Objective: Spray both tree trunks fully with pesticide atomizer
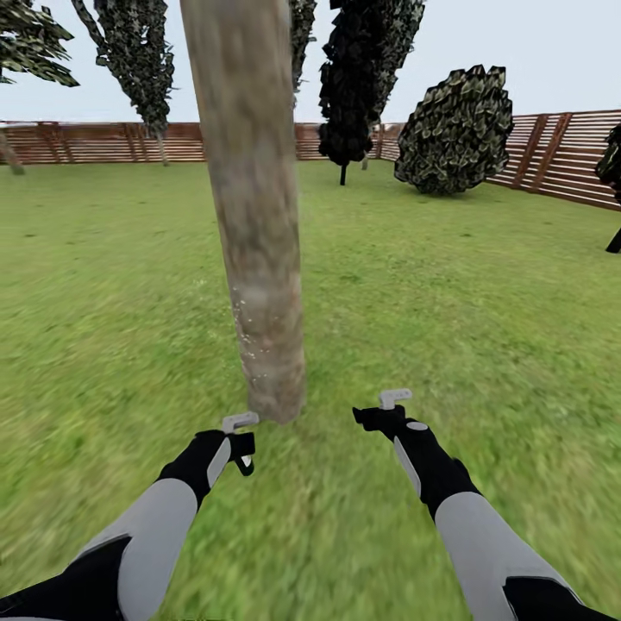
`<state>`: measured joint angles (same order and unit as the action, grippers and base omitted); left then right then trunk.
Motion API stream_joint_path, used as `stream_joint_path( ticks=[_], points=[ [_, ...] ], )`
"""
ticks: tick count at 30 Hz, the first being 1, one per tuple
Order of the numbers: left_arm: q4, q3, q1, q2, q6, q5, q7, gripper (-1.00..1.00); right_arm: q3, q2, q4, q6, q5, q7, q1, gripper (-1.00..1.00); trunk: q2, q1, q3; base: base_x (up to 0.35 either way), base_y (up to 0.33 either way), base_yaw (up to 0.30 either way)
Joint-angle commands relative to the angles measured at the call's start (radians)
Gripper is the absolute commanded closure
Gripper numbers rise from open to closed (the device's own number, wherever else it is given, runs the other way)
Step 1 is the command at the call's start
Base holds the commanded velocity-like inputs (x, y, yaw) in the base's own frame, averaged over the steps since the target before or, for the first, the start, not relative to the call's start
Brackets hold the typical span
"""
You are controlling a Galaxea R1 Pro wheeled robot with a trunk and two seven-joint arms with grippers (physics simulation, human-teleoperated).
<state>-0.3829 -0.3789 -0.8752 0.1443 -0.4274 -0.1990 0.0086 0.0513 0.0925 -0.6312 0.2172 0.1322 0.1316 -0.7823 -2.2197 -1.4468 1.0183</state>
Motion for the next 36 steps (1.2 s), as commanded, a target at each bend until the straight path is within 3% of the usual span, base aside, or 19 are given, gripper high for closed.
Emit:
stream_joint_path(
  ticks=[1, 11, 26, 36],
  points=[
    [-0.001, -0.006, -0.001, 0.001, -0.005, -0.008, 0.001, 1.0, 0.005, 0.001, -0.002, 0.005, 0.01, 0.008, 0.0, -1.0, 0.0, 0.0, 0.0, 0.034, -0.274, 0.214],
    [0.001, -0.005, -0.001, 0.003, -0.006, -0.008, 0.002, 1.0, 0.005, 0.001, -0.002, 0.005, 0.009, 0.008, 0.0, -1.0, 0.0, 0.0, -0.009, 0.147, -0.268, 0.226],
    [0.004, -0.005, -0.001, 0.004, -0.006, -0.008, 0.002, 1.0, 0.005, 0.001, -0.002, 0.005, 0.009, 0.008, 0.0, -1.0, 0.0, 0.0, -0.023, 0.007, -0.274, 0.228],
    [0.014, -0.003, -0.001, 0.005, -0.007, -0.008, 0.002, 1.0, 0.005, 0.001, -0.002, 0.005, 0.009, 0.008, 0.0, -1.0, 0.0, 0.0, -0.023, 0.03, -0.276, 0.011]
  ],
)
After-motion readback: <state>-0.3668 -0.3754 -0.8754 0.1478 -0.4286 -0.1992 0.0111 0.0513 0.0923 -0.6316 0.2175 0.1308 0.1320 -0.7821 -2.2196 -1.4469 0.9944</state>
